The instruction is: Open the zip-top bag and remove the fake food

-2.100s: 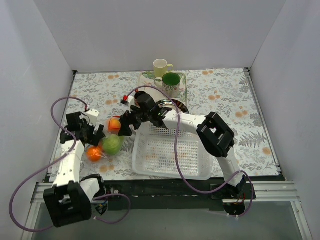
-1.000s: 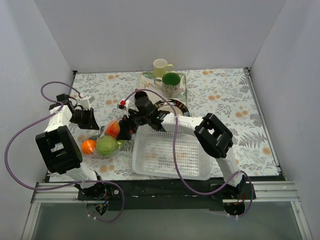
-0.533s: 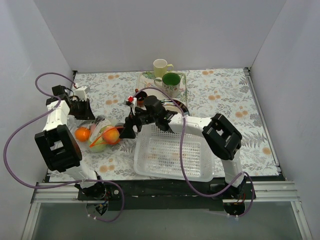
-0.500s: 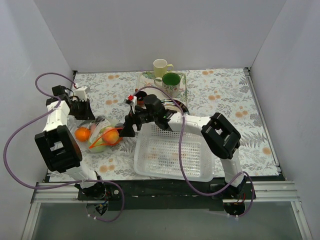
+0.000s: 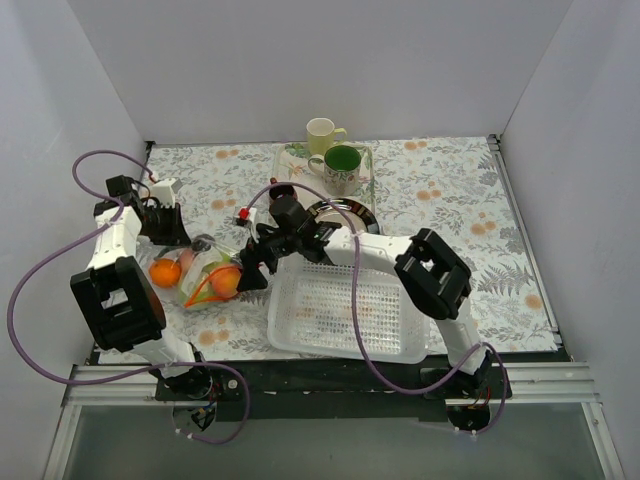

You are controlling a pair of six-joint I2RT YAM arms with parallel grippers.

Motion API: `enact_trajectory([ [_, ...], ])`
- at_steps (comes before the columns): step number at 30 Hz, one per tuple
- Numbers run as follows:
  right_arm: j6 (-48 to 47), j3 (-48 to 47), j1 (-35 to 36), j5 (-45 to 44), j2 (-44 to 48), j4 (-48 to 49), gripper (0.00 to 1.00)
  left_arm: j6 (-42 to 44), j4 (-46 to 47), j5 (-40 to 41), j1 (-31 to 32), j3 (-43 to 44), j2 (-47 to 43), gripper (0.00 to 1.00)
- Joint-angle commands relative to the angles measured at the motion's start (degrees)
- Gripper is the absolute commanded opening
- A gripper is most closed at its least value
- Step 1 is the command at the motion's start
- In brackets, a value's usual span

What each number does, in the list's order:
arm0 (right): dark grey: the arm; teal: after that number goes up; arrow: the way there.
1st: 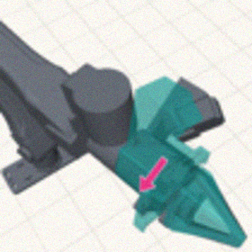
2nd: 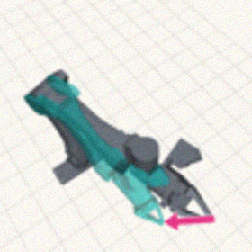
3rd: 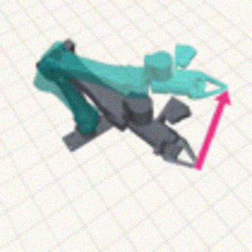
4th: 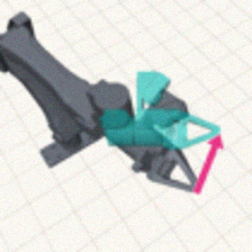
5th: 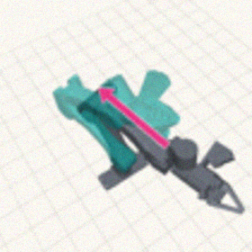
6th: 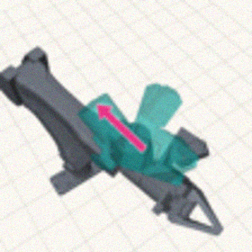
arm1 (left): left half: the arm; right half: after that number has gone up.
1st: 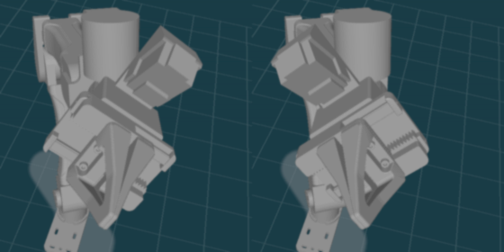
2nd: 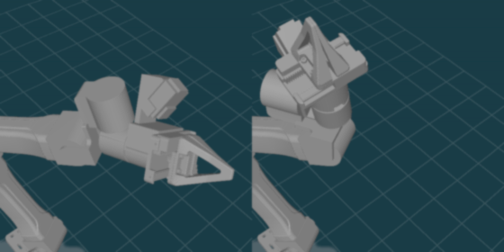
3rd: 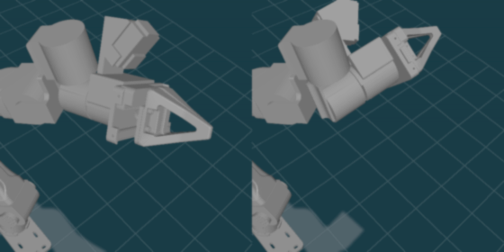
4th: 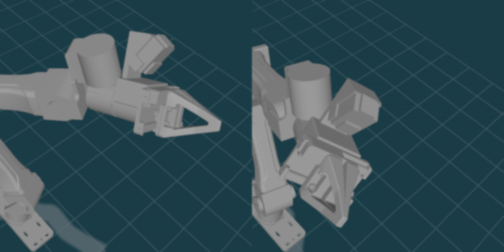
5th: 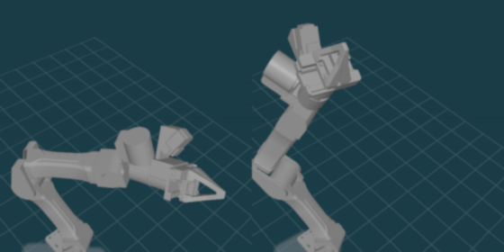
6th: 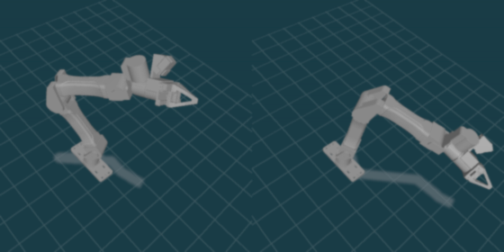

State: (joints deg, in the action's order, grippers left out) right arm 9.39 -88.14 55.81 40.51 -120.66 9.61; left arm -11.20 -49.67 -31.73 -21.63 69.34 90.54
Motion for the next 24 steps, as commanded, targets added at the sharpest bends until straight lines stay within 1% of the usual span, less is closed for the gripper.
enact_trajectory([
  [1, -9.39, 2.70, 1.40, -8.42, 11.05, -6.62, 0.98, -2.50, 1.77, 3.07, 0.09, 0.27, -0.46, 0.00],
  [3, -12.19, 4.73, 1.67, -13.16, 14.47, -7.92, 0.98, -3.21, 2.03, 4.04, 0.09, 0.27, 0.24, 0.00],
  [5, -15.00, 3.86, 2.63, -16.59, 15.72, -9.60, 0.98, -3.91, 2.12, 4.65, 0.09, 0.18, 0.69, 0.00],
  [6, -15.97, 3.24, 3.24, -18.87, 15.98, -12.30, 0.98, -4.09, 2.21, 4.83, 0.01, 0.18, 0.95, 0.00],
  [8, -18.08, 0.79, 4.92, -20.20, 15.11, -18.20, 0.98, -4.62, 2.38, 4.92, 0.09, -0.08, 0.95, 0.00],
  [9, -18.52, -2.97, 5.62, -21.08, 12.76, -20.48, 0.98, -4.79, 2.38, 5.01, 0.01, -0.08, 1.04, 0.00],
  [10, -18.88, -4.92, 6.67, -21.78, 11.43, -25.38, 0.98, -4.97, 2.38, 4.92, 0.09, -0.08, 1.04, 0.00],
  [12, -19.14, -9.31, 7.47, -23.46, 8.79, -28.66, 0.98, -5.15, 2.47, 4.92, 0.09, -0.08, 0.78, 0.00],
  [14, -18.71, -11.78, 7.91, -24.51, 5.18, -31.82, 0.98, -5.06, 2.12, 4.92, 0.01, -0.26, 0.60, 0.00],
  [15, -18.53, -12.84, 8.00, -24.60, 3.17, -32.54, 0.98, -4.88, 2.12, 5.01, 0.01, -0.26, 0.43, 0.00],
  [23, -16.60, -20.83, 8.26, -23.29, -2.20, -35.36, 0.98, -4.53, 1.59, 4.83, 0.09, 0.00, -0.28, 0.00],
  [24, -16.33, -21.63, 8.26, -24.50, -3.43, -35.79, 0.98, -4.44, 1.42, 4.57, 0.09, 0.00, -0.37, 0.00],
])
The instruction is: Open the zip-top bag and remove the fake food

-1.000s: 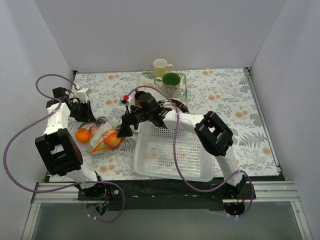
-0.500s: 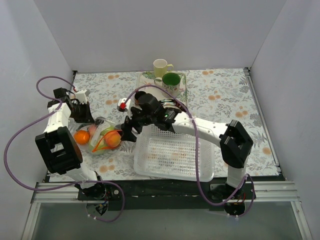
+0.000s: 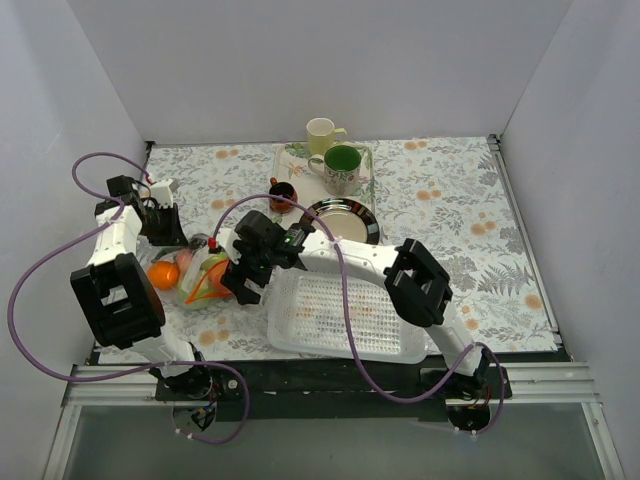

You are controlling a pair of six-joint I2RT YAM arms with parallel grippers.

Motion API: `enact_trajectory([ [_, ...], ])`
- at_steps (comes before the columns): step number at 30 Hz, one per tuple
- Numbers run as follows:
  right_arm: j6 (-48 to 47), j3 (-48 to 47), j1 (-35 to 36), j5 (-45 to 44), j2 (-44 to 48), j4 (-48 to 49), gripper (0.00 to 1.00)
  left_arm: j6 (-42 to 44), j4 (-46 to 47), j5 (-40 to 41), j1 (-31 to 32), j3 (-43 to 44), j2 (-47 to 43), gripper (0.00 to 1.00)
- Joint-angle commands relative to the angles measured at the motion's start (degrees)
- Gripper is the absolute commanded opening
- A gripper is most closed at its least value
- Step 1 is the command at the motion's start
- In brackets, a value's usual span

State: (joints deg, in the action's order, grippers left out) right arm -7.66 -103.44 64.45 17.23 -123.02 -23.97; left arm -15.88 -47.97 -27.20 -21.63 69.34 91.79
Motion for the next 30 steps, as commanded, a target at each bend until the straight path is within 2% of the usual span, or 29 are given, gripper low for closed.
enact_trajectory([
  [1, 1.24, -7.03, -0.37, -1.76, -1.60, -2.14, 0.98, 0.15, -0.37, -0.13, 0.09, 0.00, -1.70, 0.00],
  [5, 3.09, -9.15, -0.37, -1.42, -3.10, 0.31, 0.98, 0.15, -0.55, -0.84, 0.09, -0.43, -2.49, 0.00],
  [14, 6.52, -4.84, -0.37, 0.08, -2.39, 13.15, 0.98, -1.08, -1.60, -4.17, 0.18, -0.79, -3.90, 0.00],
  [18, 6.43, -5.20, -0.37, 0.78, -5.55, 11.93, 0.98, -1.35, -3.27, -5.58, 0.18, -0.08, -3.72, 0.00],
  [30, 5.47, 1.04, -0.37, -0.80, -6.71, 8.23, 0.98, 1.11, -0.64, -0.13, 0.27, -2.89, -5.39, 0.00],
])
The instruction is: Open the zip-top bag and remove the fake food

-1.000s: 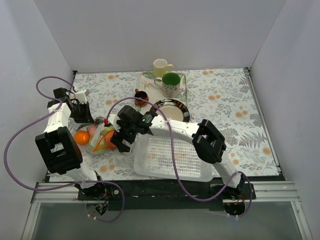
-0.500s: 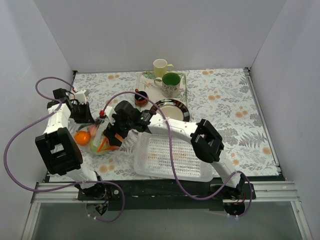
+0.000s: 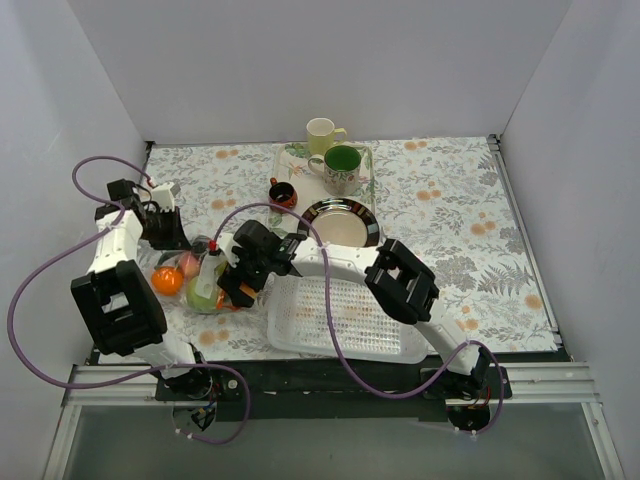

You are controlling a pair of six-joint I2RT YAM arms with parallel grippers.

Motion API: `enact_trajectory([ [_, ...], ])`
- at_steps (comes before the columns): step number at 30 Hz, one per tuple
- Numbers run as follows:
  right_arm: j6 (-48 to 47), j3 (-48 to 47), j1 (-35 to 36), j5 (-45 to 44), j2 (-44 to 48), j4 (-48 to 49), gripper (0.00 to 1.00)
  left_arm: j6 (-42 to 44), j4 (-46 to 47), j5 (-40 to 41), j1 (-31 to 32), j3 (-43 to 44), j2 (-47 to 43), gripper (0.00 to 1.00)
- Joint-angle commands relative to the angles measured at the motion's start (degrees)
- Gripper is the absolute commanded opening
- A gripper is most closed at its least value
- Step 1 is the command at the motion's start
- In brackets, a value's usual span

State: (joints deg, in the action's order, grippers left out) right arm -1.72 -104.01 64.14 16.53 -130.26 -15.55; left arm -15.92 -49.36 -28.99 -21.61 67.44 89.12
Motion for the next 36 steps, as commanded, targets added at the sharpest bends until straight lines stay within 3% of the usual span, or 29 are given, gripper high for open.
enact_trajectory([
  [1, -1.09, 1.61, 0.02, 0.16, 0.53, -0.18, 0.98, 0.98, 0.76, 1.66, 0.25, -0.91, -2.73, 0.00],
  [3, -1.62, 0.74, -0.07, 0.61, 0.79, -0.88, 0.98, 0.98, 0.85, 1.75, 0.16, -0.99, -2.81, 0.00],
  [4, -2.41, 0.21, -0.07, 0.34, 0.88, -1.75, 0.85, 0.98, 1.20, 2.01, 0.25, -0.99, -2.90, 0.00],
  [6, -3.12, 0.38, -0.07, 0.17, 2.54, -1.50, 0.70, 0.81, 1.99, 3.32, 0.25, -1.17, -2.99, 0.00],
  [7, -3.03, 0.82, -0.07, -0.79, 3.33, -0.46, 0.53, 0.63, 2.77, 3.76, 0.25, -1.34, -3.08, 0.00],
  [8, -3.12, 1.17, -0.07, -1.41, 5.26, -0.01, 0.42, 0.37, 3.04, 3.94, 0.25, -1.17, -3.08, 0.00],
  [10, -2.86, 2.49, -0.07, -3.60, 7.29, 2.09, 0.04, -0.25, 3.74, 4.30, 0.25, 0.22, -2.73, 0.00],
  [17, -3.64, 0.91, -0.07, -4.85, 14.14, 2.72, 0.01, -2.97, -0.73, 1.75, 0.16, 11.73, 1.58, 0.00],
  [21, -3.29, 2.75, -0.07, -6.24, 19.15, 4.29, 0.01, -3.15, 0.67, 3.24, 0.25, 10.53, 1.32, 0.00],
  [24, -2.77, 9.33, -0.07, -9.76, 25.04, 8.06, 0.19, -2.89, 0.41, 3.42, 0.25, 9.21, 1.76, 0.00],
  [26, -1.98, 13.80, -0.42, -13.43, 28.89, 8.43, 0.14, -2.89, 0.41, 2.89, 0.25, 8.59, 1.58, 0.00],
  [28, -0.84, 17.07, -1.03, -19.65, 31.54, 8.00, 0.01, -2.80, -0.03, 2.02, 0.16, 7.53, 1.06, 0.00],
  [32, 1.01, 27.34, -1.65, -27.23, 40.05, 8.25, 0.01, -1.75, -1.35, -0.62, 0.42, 6.92, -0.26, 0.00],
  [36, 0.49, 36.75, -2.26, -25.51, 44.47, 8.69, 0.01, -0.08, -2.23, -1.94, 0.60, 6.83, -1.49, 0.00],
])
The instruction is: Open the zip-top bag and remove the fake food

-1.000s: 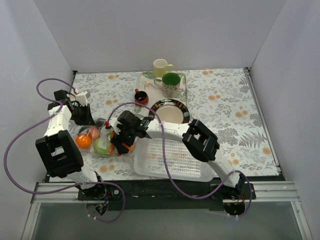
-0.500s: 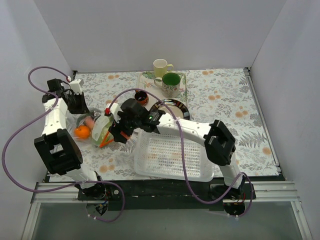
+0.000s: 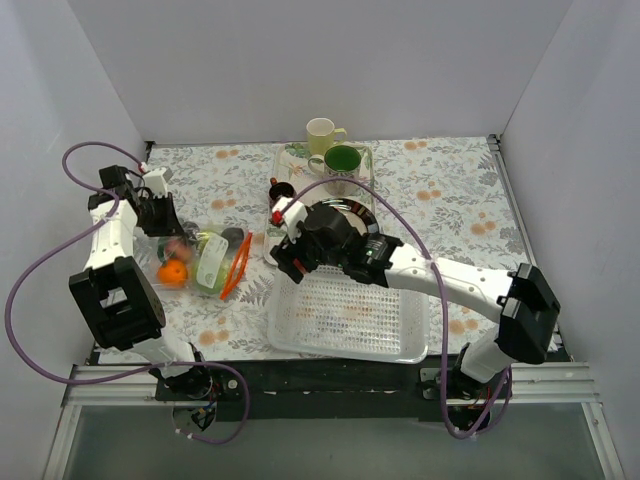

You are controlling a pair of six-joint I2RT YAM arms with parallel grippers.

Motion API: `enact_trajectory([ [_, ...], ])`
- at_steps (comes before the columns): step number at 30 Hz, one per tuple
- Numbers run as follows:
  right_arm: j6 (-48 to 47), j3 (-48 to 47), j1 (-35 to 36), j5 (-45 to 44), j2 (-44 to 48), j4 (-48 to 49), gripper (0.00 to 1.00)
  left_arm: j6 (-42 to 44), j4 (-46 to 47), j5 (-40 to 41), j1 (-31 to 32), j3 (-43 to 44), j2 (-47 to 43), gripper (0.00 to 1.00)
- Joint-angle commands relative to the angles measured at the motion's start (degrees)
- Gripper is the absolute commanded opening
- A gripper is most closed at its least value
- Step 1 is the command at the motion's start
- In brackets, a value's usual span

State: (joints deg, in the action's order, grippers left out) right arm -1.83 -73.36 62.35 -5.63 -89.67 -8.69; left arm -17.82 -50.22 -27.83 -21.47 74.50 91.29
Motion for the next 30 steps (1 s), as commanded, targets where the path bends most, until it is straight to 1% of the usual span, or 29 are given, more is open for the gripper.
enact_trajectory([
  [1, -0.36, 6.56, -0.56, -2.73, 3.97, 2.09, 0.01, 2.35, -1.38, -3.02, 0.47, -0.41, -3.75, 0.00],
  [3, -0.55, 5.35, -0.56, -5.17, 2.75, 0.26, 0.01, 3.58, -0.94, -2.75, 0.47, -0.76, -3.57, 0.00],
  [4, -0.46, 4.73, -0.65, -8.23, 1.00, -0.53, 0.59, 3.93, -0.41, -2.06, 0.47, -0.93, -3.40, 0.00],
  [5, -0.46, 3.68, -0.56, -9.04, 0.20, -1.41, 0.94, 4.20, 0.03, -1.61, 0.47, -1.46, -2.96, 0.00],
  [6, -1.42, 2.80, -0.56, -9.31, -0.67, -2.81, 0.98, 5.25, 0.73, -1.26, 0.47, -1.64, -2.69, 0.00],
  [9, -2.22, 1.56, -0.56, -8.87, -1.65, -0.56, 0.98, 7.00, 2.31, 0.50, 0.47, -2.43, -1.21, 0.00],
  [11, -2.48, -0.02, -0.56, -9.57, -2.09, 0.07, 0.98, 7.80, 3.10, 2.86, 0.47, -2.87, -0.50, 0.00],
  [14, -2.92, -3.44, -0.56, -9.93, -3.84, -2.73, 0.98, 9.47, 4.86, 5.33, 0.56, -4.53, 0.21, 0.00],
  [15, -2.92, -3.63, -0.56, -10.02, -3.93, -3.35, 0.98, 9.74, 5.82, 5.68, 0.56, -5.41, 0.21, 0.00],
  [17, -3.36, -1.89, -0.56, -8.01, -2.80, -0.91, 0.97, 10.44, 6.53, 6.21, 0.56, -6.29, 0.30, 0.00],
  [20, -3.54, -1.51, -0.21, -2.64, -2.61, 4.64, 0.80, 11.23, 7.85, 6.30, 0.56, -7.52, 0.56, 0.00],
  [21, -3.80, -2.83, -0.03, -1.94, -3.49, 5.25, 0.56, 11.32, 8.81, 6.65, 0.56, -7.79, 0.82, 0.00],
  [23, -4.32, -5.46, 0.40, -0.35, -7.79, 5.96, 0.28, 11.15, 9.78, 7.18, 0.56, -8.23, 2.05, 0.00],
  [24, -4.41, -9.04, 0.49, 0.26, -9.63, 5.70, 0.02, 10.97, 10.31, 7.79, 0.56, -8.14, 2.66, 0.00],
  [25, -4.42, -10.73, 0.58, 1.40, -13.22, 5.61, 0.01, 10.79, 10.40, 7.97, 0.64, -7.79, 3.71, 0.00],
  [28, -4.59, -16.97, 1.11, 4.03, -19.64, 5.08, 0.01, 10.09, 10.49, 8.41, 0.64, -7.35, 4.95, 0.00],
  [30, -4.16, -19.09, 1.20, 5.19, -22.29, 5.87, 0.01, 10.18, 10.93, 8.50, 0.65, -7.61, 5.13, 0.00],
])
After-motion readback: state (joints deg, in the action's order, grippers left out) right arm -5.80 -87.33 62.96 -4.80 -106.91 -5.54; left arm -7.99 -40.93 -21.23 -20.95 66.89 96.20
